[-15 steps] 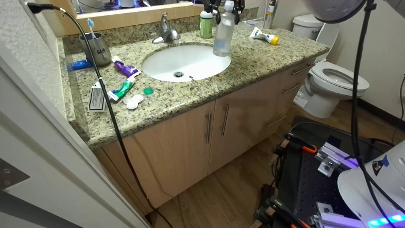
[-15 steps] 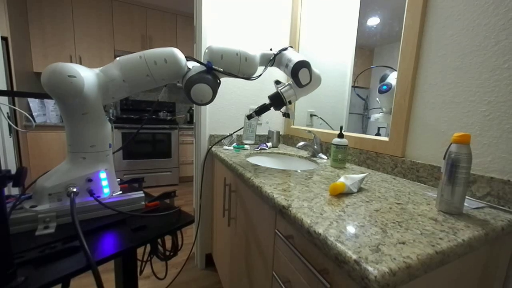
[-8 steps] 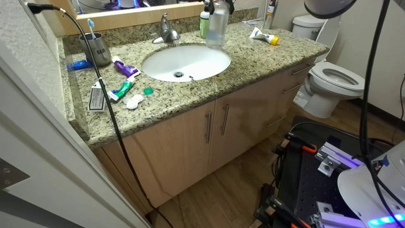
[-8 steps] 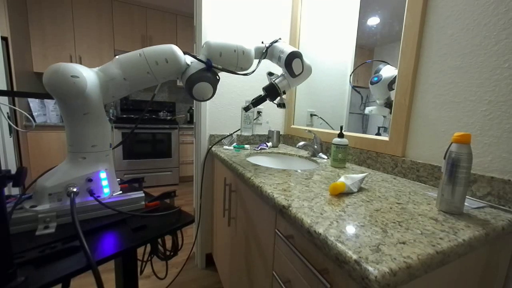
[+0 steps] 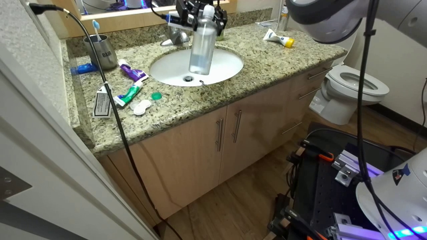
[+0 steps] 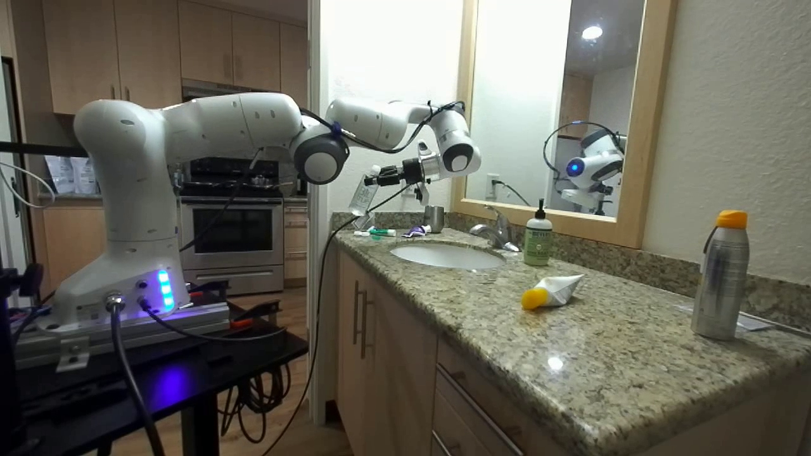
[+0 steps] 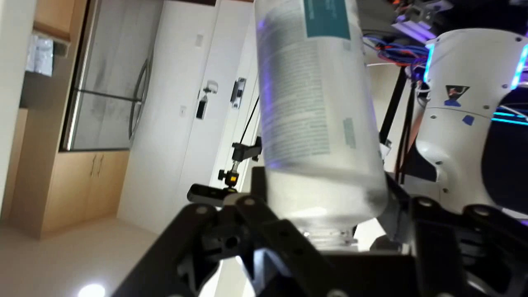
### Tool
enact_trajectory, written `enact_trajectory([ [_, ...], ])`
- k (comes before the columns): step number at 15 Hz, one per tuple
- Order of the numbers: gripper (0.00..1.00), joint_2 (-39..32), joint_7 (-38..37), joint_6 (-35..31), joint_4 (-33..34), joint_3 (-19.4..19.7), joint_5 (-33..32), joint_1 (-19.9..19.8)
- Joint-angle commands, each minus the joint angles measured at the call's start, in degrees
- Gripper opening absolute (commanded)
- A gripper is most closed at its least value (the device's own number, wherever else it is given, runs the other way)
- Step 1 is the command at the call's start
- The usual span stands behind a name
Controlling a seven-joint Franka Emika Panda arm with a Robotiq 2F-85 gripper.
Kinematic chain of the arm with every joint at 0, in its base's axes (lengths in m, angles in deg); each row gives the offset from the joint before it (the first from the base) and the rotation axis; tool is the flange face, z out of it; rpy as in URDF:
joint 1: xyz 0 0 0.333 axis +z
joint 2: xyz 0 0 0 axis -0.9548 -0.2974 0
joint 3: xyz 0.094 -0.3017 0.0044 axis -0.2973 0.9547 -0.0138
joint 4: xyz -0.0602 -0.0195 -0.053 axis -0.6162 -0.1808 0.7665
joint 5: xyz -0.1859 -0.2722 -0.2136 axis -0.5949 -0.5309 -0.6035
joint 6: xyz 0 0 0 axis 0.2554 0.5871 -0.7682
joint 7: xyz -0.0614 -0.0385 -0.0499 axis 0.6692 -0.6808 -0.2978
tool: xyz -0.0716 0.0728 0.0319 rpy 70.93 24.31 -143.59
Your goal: Move the clear bottle to the left
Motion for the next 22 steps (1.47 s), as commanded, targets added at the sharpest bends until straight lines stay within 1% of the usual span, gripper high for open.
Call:
enact_trajectory([
  [1, 0.37, -3.18, -2.83, 1.18, 0.85, -2.04, 10.76, 0.53],
  [2, 0.37, -3.39, -1.44, 0.34, 2.10, -1.77, 12.88, 1.02],
  [3, 0.37, -2.07, 2.03, -0.73, 1.78, -0.32, 12.67, 1.57],
  [4, 0.37, 0.35, 6.23, -2.07, 0.27, 1.51, 11.14, 1.74],
  [8, 0.37, 3.66, 16.60, -2.84, 0.86, 6.10, 5.53, 3.37],
  [9, 0.37, 4.33, 16.89, -4.21, 0.89, 2.65, 1.01, 3.60],
  [10, 0.37, 5.29, 12.67, -6.46, 0.90, -6.39, -5.72, 3.40],
  [11, 0.37, 5.43, 12.32, -8.34, 0.97, -8.62, -9.92, 4.16],
  [12, 0.37, 5.69, 11.51, -10.26, 0.97, -12.73, -14.87, 4.75],
  [16, 0.37, 6.09, 11.27, -18.29, 0.97, -25.31, -35.41, 9.27],
  [17, 0.62, 5.46, 11.26, -15.38, 0.96, -21.01, -29.03, 8.13],
  [18, 0.62, 5.47, 11.24, -16.91, 0.96, -23.09, -32.55, 9.28],
  [20, 0.62, 5.47, 11.13, -17.84, 0.96, -24.07, -34.44, 10.51],
  [21, 0.37, 6.40, 10.06, -18.85, 0.96, -16.18, -27.34, 10.91],
  [22, 0.37, 6.33, 8.15, -20.12, 0.97, -14.69, -25.53, 10.49],
])
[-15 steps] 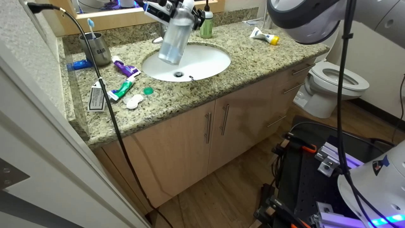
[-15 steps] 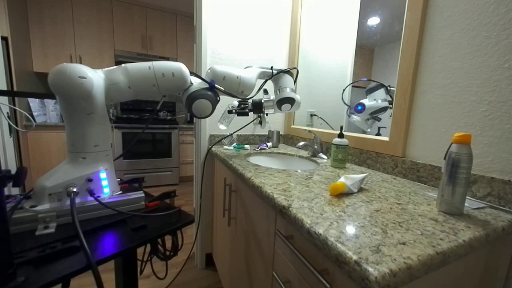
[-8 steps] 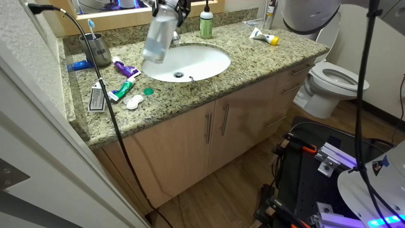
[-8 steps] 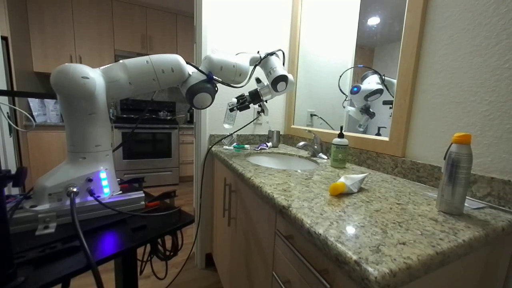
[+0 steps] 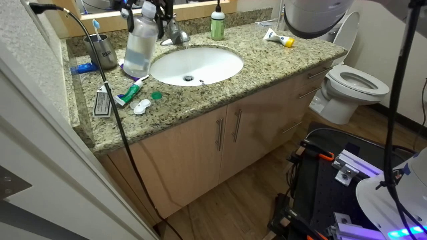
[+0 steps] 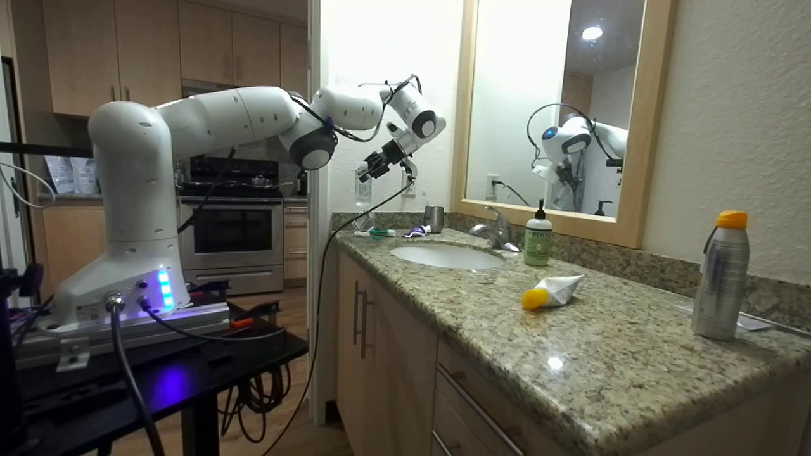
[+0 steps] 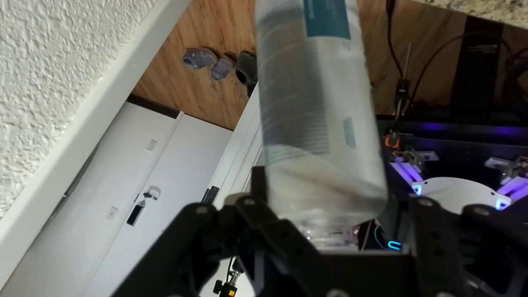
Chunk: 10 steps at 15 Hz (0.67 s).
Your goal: Move the clear bottle to the left
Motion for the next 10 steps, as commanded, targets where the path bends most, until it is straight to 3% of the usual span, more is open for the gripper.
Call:
enact_trajectory([
  [1, 0.37, 0.67, -4.77, -2.99, 0.00, 10.23, 9.84, -0.29],
  [8, 0.37, 1.86, -16.73, -7.84, 0.14, 24.97, 22.63, 0.14],
  [9, 0.62, 0.54, -14.09, -6.05, 0.20, 25.25, 23.62, 0.39],
  [10, 0.62, 0.61, -15.07, -6.74, 0.20, 26.04, 24.05, 0.37],
])
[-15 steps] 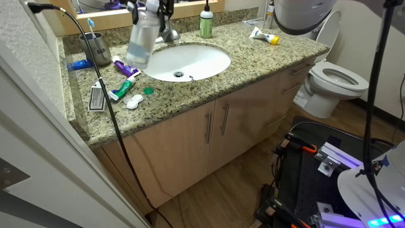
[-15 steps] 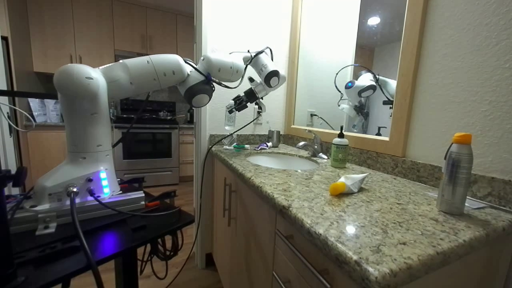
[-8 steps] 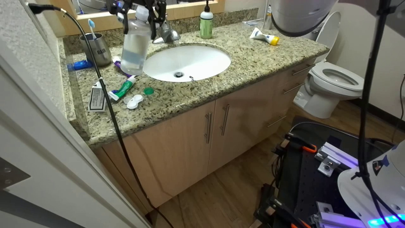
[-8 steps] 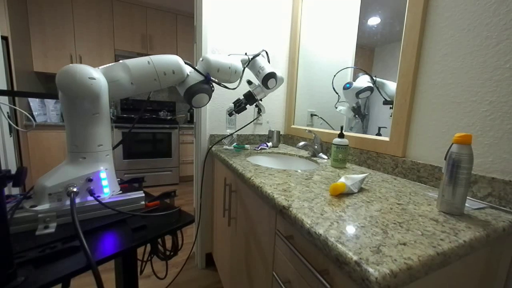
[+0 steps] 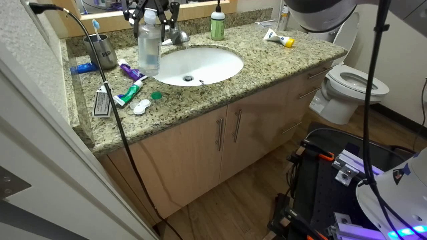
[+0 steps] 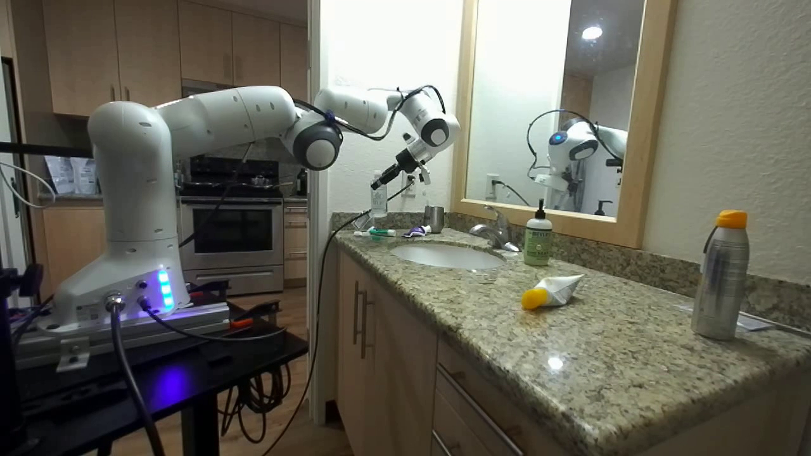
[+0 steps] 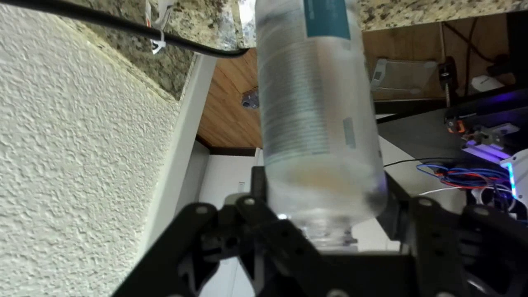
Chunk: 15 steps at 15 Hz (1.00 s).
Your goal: Move the clear bottle to the left
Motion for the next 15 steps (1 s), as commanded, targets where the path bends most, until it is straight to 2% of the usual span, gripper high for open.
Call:
enact_trajectory([
  [1, 0.62, 0.47, -0.08, -0.02, 0.00, 3.56, 2.93, 0.61],
  [2, 0.37, 0.61, -0.31, -0.07, 0.00, 3.75, 2.91, 0.62],
  [6, 0.37, -0.56, -4.64, -0.66, -0.22, 5.89, 4.93, -0.53],
  [10, 0.37, -2.14, -10.80, -0.25, -0.24, 6.08, 8.07, -2.35],
  [11, 0.37, -1.79, -7.64, -0.16, -0.24, 7.06, 6.36, -1.09],
  [12, 0.62, -2.13, -8.19, -0.13, -0.25, 7.07, 6.66, -1.36],
  [14, 0.62, -2.31, -8.16, -0.13, -0.27, 7.21, 6.62, -1.31],
  [15, 0.37, -2.30, -8.17, -0.13, -0.27, 7.20, 6.61, -1.13],
])
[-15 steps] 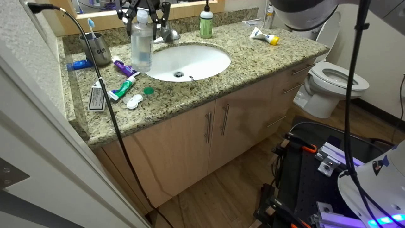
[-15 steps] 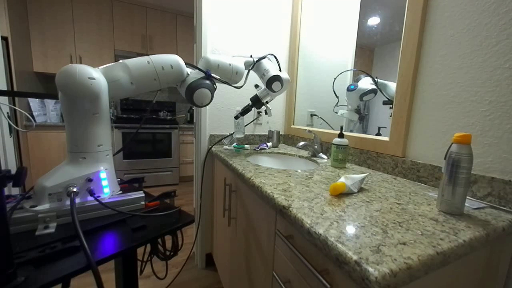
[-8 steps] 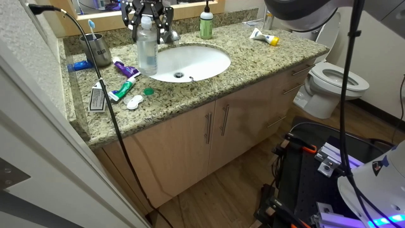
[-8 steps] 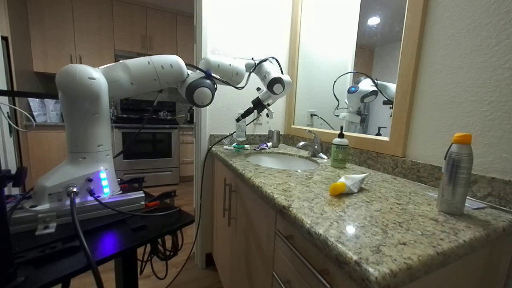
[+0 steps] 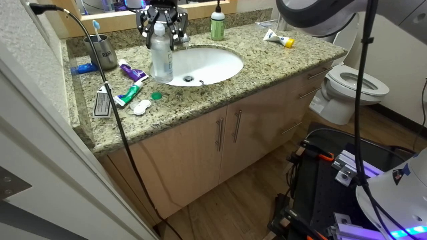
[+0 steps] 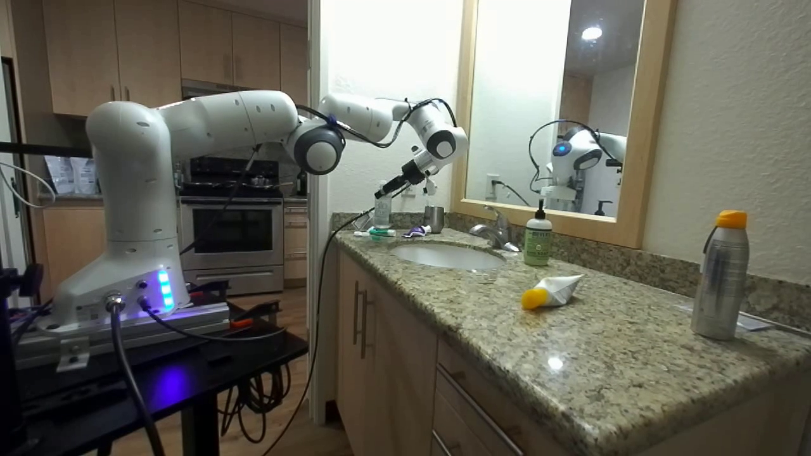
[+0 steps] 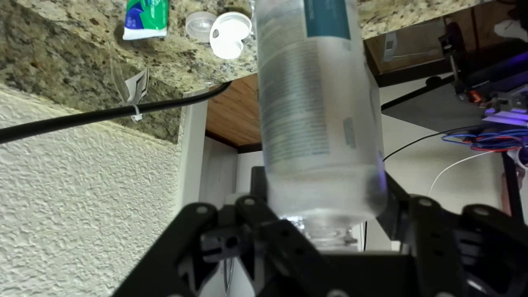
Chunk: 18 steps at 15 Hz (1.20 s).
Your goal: Move the clear bottle to the left
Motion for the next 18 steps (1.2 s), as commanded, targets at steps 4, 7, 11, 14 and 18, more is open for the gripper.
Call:
enact_trajectory([
  [4, 0.37, -0.59, 0.66, -0.34, -0.14, 3.74, -1.54, -0.02],
  [7, 0.37, -1.59, 2.29, -0.44, -0.15, 4.04, -1.07, -0.38],
  [11, 0.37, -2.72, 6.26, 0.15, -0.15, -0.10, 4.50, -1.26],
  [14, 0.37, -3.37, 8.90, 0.80, -0.15, -0.62, 5.58, -1.33],
  [18, 0.37, -3.17, 9.61, 0.79, -0.16, 0.81, 4.04, -1.31],
])
